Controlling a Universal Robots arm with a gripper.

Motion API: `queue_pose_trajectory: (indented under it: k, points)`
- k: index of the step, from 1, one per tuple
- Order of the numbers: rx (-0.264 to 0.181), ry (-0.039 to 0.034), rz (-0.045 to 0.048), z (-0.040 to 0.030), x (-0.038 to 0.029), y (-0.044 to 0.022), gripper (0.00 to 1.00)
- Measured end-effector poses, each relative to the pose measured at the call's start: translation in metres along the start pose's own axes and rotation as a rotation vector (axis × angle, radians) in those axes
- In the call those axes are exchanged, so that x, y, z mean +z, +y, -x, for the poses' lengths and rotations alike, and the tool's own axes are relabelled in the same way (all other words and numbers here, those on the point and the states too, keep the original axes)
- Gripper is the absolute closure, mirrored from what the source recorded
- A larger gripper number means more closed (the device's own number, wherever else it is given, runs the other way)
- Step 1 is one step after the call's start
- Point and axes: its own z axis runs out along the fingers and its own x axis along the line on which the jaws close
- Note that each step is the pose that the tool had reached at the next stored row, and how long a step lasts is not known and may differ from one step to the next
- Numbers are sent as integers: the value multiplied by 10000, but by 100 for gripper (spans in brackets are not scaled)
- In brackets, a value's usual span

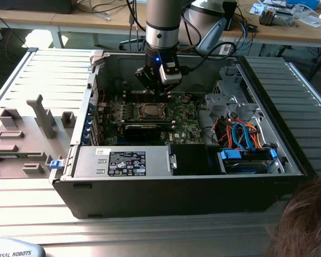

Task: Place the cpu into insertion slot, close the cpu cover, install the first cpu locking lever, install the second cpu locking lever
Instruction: 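Install the first cpu locking lever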

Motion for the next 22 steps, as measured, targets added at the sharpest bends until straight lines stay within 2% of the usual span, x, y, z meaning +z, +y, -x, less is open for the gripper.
queue_pose_trajectory:
  k: [22]
  points:
    - [-374,-5,1,0,0,0,89]
